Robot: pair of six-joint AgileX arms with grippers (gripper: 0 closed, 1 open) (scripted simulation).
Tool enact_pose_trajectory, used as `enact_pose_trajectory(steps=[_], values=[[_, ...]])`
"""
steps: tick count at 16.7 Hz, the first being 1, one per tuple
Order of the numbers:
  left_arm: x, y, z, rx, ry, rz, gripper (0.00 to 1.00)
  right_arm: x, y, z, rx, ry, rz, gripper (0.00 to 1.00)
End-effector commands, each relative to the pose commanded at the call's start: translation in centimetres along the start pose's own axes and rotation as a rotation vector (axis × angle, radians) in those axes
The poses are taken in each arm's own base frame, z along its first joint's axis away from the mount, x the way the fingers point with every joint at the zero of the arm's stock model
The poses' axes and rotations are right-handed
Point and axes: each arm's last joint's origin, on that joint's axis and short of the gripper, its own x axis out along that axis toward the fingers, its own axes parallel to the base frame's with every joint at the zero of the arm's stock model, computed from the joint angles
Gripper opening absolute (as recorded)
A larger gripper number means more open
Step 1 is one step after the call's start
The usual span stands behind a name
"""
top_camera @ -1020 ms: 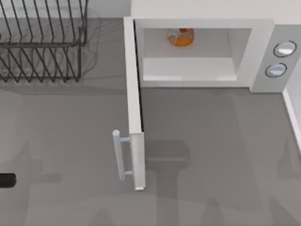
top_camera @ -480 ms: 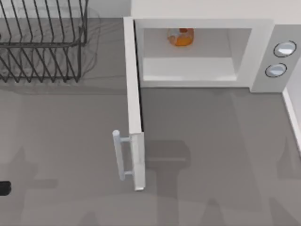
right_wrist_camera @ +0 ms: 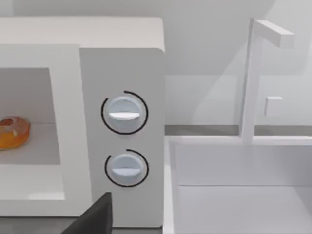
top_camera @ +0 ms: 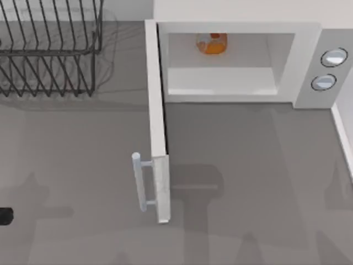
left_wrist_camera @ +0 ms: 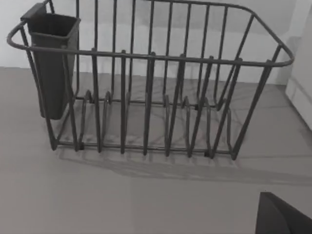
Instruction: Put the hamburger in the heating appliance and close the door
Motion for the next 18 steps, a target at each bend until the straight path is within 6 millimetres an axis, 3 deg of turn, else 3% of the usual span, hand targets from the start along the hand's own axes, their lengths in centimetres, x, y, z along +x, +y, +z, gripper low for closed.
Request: enact_pose_trajectory(steps=[4, 8, 13, 18], values=[[1.0, -1.5, 3.1, -0.05, 0.209, -0.017, 0.0, 0.0, 0.0, 0.0, 0.0, 0.0, 0.0, 1.0], [4.3, -4.2, 5.3, -0.031, 0.443, -0.001, 0.0, 0.0, 0.0, 0.0, 0.0, 0.0, 0.0, 1.0], [8.6, -9.0, 5.9, 0.039, 0.615, 0.036, 0.0, 0.0, 0.0, 0.0, 0.0, 0.0, 0.0, 1.0], [9.8, -11.7, 6.3, 0.064, 0.635, 0.041, 0.0, 0.0, 0.0, 0.0, 0.0, 0.0, 0.0, 1.0]])
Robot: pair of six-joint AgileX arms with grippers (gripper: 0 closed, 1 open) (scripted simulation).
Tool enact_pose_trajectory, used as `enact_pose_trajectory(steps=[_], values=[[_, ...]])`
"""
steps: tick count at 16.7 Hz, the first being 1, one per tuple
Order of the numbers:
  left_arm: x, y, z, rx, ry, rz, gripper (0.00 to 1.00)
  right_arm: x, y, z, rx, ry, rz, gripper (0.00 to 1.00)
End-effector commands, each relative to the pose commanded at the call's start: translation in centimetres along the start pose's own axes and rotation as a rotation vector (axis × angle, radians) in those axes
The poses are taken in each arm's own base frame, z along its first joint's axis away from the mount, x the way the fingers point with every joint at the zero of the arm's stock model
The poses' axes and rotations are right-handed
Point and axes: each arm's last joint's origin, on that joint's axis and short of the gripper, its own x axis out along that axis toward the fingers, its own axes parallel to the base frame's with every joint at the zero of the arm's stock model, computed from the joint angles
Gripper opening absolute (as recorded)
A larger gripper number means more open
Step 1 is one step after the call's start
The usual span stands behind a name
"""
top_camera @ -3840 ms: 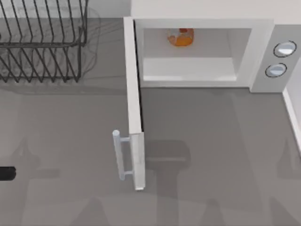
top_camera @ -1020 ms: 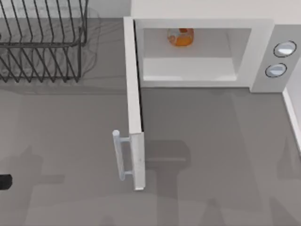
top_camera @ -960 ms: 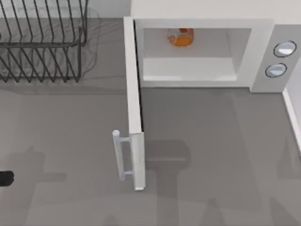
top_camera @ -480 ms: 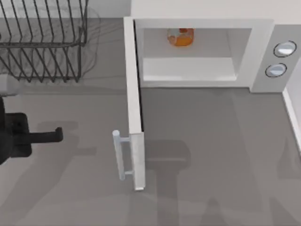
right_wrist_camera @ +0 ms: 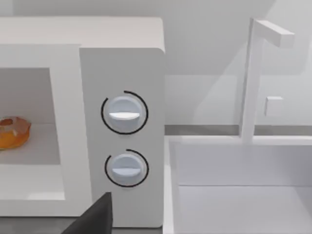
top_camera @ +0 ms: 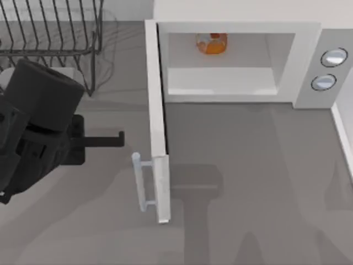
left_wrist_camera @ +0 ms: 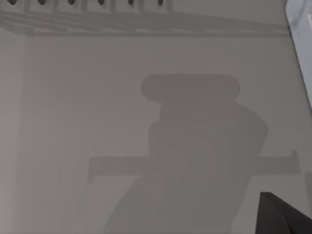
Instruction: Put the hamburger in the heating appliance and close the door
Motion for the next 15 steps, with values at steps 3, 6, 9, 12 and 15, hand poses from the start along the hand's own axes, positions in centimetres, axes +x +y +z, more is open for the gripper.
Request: enact_pose_trajectory(steps=[3, 6, 9, 12, 15], values=[[0.0, 0.0, 0.0, 0.0, 0.0, 0.0, 0.0, 0.0, 0.0, 0.0, 0.0, 0.0, 0.0, 1.0], [0.5, 0.0, -0.4, 0.003, 0.01, 0.004, 0.0, 0.0, 0.0, 0.0, 0.0, 0.0, 0.0, 1.0], [2.5, -0.2, -2.0, 0.012, 0.026, 0.012, 0.0, 0.0, 0.0, 0.0, 0.0, 0.0, 0.0, 1.0], [4.4, -0.4, -3.5, -0.009, -0.015, -0.008, 0.0, 0.0, 0.0, 0.0, 0.0, 0.0, 0.0, 1.0], [6.2, -0.3, -5.7, -0.012, -0.022, -0.011, 0.0, 0.0, 0.0, 0.0, 0.0, 0.0, 0.0, 1.0]])
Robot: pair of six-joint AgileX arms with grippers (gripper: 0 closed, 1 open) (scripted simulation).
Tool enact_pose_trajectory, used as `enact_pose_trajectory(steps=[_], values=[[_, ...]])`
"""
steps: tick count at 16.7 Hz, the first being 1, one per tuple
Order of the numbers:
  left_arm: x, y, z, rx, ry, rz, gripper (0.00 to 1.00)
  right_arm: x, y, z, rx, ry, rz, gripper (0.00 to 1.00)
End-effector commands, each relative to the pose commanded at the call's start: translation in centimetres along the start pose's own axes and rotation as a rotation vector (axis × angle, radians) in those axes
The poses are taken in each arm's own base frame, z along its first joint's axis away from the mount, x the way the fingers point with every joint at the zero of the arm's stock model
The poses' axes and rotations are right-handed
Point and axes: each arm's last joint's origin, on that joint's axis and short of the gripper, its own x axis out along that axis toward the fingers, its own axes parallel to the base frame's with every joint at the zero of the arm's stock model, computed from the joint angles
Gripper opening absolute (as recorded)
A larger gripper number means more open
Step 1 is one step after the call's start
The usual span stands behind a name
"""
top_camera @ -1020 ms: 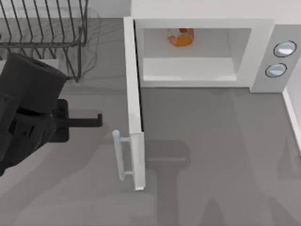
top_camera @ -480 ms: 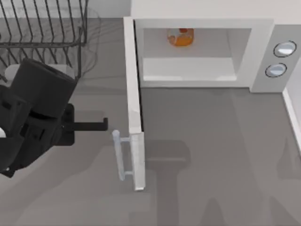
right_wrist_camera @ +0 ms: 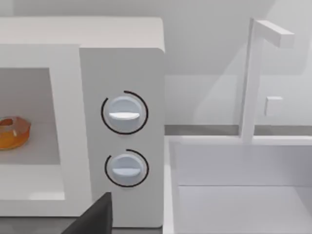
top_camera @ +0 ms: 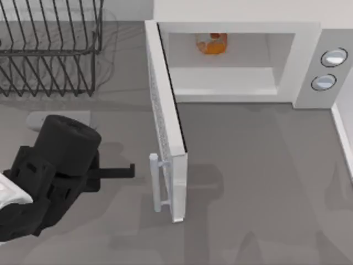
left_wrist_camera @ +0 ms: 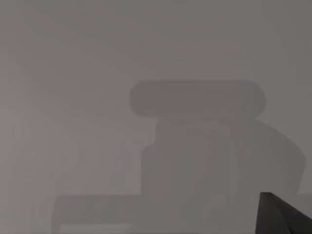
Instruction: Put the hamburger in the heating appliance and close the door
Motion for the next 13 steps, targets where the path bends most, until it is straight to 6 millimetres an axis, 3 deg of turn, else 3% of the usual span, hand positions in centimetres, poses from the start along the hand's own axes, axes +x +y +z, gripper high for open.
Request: enact_pose_trajectory(steps=[3, 8, 13], values=[[0.9, 0.3, -1.4, 0.012, 0.022, 0.011, 0.0, 0.0, 0.0, 0.0, 0.0, 0.0, 0.0, 1.0], [0.8, -0.2, -1.3, 0.012, 0.021, 0.009, 0.0, 0.0, 0.0, 0.0, 0.0, 0.0, 0.0, 1.0], [1.1, -4.9, -0.9, 0.013, 0.03, 0.011, 0.0, 0.0, 0.0, 0.0, 0.0, 0.0, 0.0, 1.0]])
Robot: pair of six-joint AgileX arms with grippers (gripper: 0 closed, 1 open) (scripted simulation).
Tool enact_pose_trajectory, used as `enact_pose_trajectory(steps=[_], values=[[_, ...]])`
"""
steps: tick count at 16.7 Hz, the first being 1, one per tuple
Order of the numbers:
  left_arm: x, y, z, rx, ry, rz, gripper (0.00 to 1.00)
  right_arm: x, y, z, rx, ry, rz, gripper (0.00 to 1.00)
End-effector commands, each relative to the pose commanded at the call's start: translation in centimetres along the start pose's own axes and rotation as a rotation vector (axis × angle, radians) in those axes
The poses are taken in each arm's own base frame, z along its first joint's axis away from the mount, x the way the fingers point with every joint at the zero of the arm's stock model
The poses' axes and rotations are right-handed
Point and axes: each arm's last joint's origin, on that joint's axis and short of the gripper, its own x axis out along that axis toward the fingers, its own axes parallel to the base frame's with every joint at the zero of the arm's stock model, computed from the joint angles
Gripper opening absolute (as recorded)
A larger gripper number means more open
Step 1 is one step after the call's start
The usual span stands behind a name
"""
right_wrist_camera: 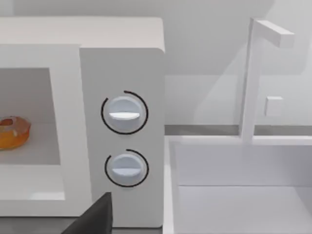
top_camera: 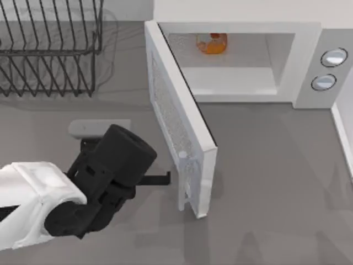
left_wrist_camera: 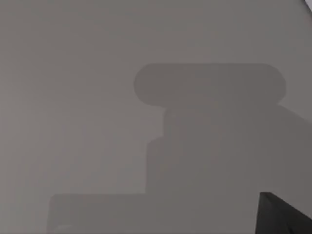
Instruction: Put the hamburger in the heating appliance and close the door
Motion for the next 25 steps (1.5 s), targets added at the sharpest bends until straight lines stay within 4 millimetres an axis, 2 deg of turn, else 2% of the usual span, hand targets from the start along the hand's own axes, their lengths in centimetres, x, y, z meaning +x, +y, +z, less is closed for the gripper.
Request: enact_pose_trajectory(steps=[3, 5, 10, 12, 17, 20, 24, 25], values=[[-0.1, -3.3, -0.3, 0.001, -0.005, -0.001, 0.0, 0.0, 0.0, 0.0, 0.0, 0.0, 0.0, 1.0], [-0.2, -4.6, -0.5, 0.0, -0.01, -0.002, 0.0, 0.0, 0.0, 0.0, 0.0, 0.0, 0.0, 1.0], [-0.2, -4.8, -0.4, -0.004, -0.011, -0.004, 0.0, 0.0, 0.0, 0.0, 0.0, 0.0, 0.0, 1.0], [-0.2, -5.8, -0.5, 0.003, -0.004, -0.001, 0.0, 0.0, 0.0, 0.0, 0.0, 0.0, 0.0, 1.0], [-0.2, -11.9, 0.1, -0.011, -0.015, -0.008, 0.0, 0.0, 0.0, 0.0, 0.0, 0.0, 0.0, 1.0], [-0.2, -14.4, -0.3, -0.006, -0.012, -0.005, 0.0, 0.0, 0.0, 0.0, 0.0, 0.0, 0.0, 1.0], [-0.2, -14.7, -0.4, -0.005, -0.012, -0.004, 0.0, 0.0, 0.0, 0.0, 0.0, 0.0, 0.0, 1.0], [0.2, -14.0, 0.7, -0.025, -0.022, 0.025, 0.0, 0.0, 0.0, 0.0, 0.0, 0.0, 0.0, 1.0]])
